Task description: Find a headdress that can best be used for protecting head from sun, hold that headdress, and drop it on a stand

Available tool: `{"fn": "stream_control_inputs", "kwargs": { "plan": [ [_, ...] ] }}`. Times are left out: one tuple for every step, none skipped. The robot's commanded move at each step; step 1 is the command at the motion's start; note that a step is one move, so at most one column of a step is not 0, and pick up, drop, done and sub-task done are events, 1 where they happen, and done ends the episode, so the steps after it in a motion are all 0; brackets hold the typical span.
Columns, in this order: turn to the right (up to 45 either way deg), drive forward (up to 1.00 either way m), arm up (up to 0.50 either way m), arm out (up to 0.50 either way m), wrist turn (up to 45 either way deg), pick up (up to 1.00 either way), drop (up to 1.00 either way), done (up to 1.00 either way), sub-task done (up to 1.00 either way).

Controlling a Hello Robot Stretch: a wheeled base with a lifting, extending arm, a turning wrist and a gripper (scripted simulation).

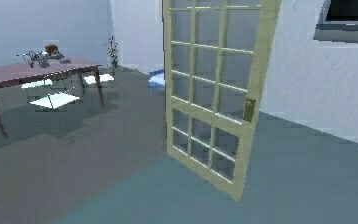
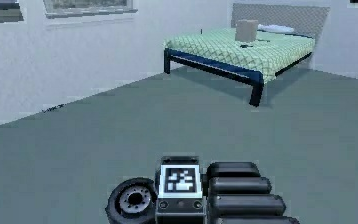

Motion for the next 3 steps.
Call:
{"fn": "stream_control_inputs", "kwargs": {
  "plan": [
    [0.0, 0.20, 0.00, 0.00, 0.0, 0.00, 0.00, 0.00, 0.00],
    [-45.0, 0.00, 0.00, 0.00, 0.0, 0.00, 0.00, 0.00, 0.00],
    [-6.0, 0.00, 0.00, 0.00, 0.0, 0.00, 0.00, 0.00, 0.00]
  ]
}}
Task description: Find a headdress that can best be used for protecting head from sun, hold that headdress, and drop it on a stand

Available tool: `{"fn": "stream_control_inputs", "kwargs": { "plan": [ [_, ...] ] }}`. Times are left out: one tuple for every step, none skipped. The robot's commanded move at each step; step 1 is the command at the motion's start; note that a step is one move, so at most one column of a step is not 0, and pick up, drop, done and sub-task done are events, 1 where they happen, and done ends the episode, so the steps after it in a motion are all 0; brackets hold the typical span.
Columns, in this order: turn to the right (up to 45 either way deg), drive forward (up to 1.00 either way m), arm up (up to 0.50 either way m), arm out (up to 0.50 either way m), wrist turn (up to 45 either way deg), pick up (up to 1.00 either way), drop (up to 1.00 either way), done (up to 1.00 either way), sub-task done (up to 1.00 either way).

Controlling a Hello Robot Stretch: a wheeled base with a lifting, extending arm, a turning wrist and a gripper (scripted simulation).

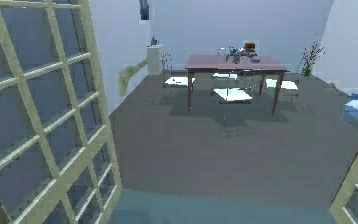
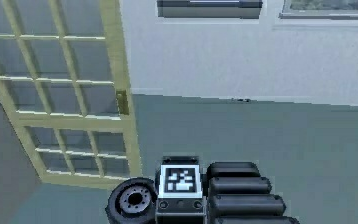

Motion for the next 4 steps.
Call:
{"fn": "stream_control_inputs", "kwargs": {
  "plan": [
    [0.0, 0.15, 0.00, 0.00, 0.0, 0.00, 0.00, 0.00, 0.00],
    [-12.0, 0.00, 0.00, 0.00, 0.0, 0.00, 0.00, 0.00, 0.00],
    [0.0, 1.00, 0.00, 0.00, 0.0, 0.00, 0.00, 0.00, 0.00],
    [0.0, 1.00, 0.00, 0.00, 0.0, 0.00, 0.00, 0.00, 0.00]
  ]
}}
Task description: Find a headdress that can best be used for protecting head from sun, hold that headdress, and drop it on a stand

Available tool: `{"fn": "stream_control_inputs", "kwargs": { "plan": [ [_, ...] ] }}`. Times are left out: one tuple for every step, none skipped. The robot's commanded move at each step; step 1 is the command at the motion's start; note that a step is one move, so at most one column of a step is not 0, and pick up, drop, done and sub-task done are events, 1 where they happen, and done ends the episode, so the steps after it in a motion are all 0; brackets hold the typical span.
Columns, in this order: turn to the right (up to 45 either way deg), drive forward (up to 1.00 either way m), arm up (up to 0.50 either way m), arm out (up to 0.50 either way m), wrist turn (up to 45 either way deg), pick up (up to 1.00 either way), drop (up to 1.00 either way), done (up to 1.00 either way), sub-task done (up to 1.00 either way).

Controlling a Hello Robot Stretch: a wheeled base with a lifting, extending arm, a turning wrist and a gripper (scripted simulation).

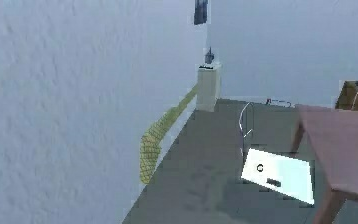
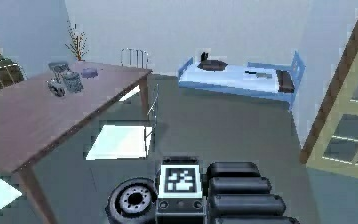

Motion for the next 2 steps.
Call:
{"fn": "stream_control_inputs", "kwargs": {
  "plan": [
    [0.0, 1.00, 0.00, 0.00, 0.0, 0.00, 0.00, 0.00, 0.00],
    [-45.0, 0.00, 0.00, 0.00, 0.0, 0.00, 0.00, 0.00, 0.00]
  ]
}}
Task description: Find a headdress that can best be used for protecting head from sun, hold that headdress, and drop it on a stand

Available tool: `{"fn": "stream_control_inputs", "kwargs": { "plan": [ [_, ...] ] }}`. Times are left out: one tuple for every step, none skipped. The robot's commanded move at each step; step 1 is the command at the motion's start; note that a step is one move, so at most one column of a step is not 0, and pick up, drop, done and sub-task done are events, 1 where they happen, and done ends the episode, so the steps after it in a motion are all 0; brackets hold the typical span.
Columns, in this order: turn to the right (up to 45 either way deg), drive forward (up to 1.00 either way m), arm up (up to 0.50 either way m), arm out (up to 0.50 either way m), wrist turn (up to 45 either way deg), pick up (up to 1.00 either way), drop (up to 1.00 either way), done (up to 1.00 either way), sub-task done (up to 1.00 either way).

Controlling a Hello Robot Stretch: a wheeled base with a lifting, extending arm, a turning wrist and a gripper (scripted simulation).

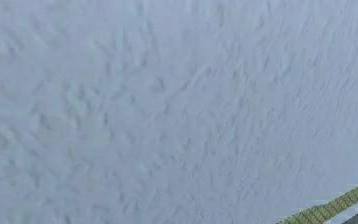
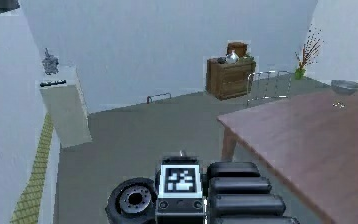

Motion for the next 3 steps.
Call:
{"fn": "stream_control_inputs", "kwargs": {
  "plan": [
    [-6.0, 0.00, 0.00, 0.00, 0.0, 0.00, 0.00, 0.00, 0.00],
    [0.0, 0.05, 0.00, 0.00, 0.0, 0.00, 0.00, 0.00, 0.00],
    [45.0, 0.00, 0.00, 0.00, 0.0, 0.00, 0.00, 0.00, 0.00]
  ]
}}
